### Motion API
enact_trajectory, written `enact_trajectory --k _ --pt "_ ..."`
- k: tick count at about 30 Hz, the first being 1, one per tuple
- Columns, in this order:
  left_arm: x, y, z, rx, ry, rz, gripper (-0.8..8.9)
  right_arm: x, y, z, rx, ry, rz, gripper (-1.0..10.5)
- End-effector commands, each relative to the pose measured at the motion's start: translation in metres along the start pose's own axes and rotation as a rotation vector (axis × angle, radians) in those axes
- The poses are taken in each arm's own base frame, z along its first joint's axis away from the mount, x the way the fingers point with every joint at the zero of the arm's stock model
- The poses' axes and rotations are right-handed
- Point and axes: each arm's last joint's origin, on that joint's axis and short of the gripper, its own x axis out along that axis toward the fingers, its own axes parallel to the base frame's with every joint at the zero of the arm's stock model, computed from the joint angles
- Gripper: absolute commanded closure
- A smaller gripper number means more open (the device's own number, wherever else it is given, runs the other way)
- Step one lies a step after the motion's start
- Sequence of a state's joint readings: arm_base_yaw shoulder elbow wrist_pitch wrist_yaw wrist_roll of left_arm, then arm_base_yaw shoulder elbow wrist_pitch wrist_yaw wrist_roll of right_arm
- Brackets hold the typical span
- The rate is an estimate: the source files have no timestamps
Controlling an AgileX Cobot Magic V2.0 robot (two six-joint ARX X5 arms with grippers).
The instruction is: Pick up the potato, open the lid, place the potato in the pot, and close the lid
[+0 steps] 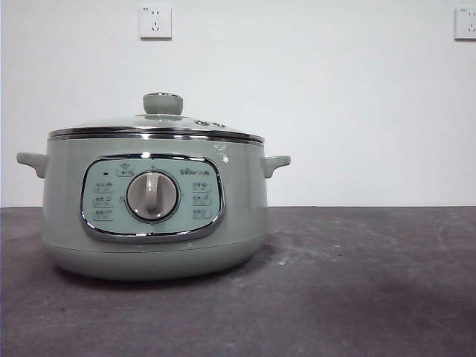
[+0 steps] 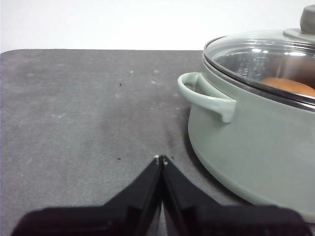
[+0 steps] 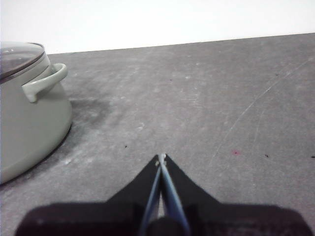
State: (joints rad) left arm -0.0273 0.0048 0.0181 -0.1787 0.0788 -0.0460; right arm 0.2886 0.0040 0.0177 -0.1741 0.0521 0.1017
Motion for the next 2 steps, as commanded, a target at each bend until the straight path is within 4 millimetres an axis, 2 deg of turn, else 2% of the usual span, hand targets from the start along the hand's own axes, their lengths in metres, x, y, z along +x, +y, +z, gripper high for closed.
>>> enact_trajectory --k 1,2 --pt "0.0013 0.0005 -0.0047 -0.008 0.013 0.002 8.17 0.0010 -0.0003 -0.0032 0.011 0.006 -0.003 9.5" --pt "0.0013 0.0005 -0.0047 -0.008 0.013 0.002 8.17 0.0010 -0.0003 -0.0032 0.011 0.006 -0.003 9.5"
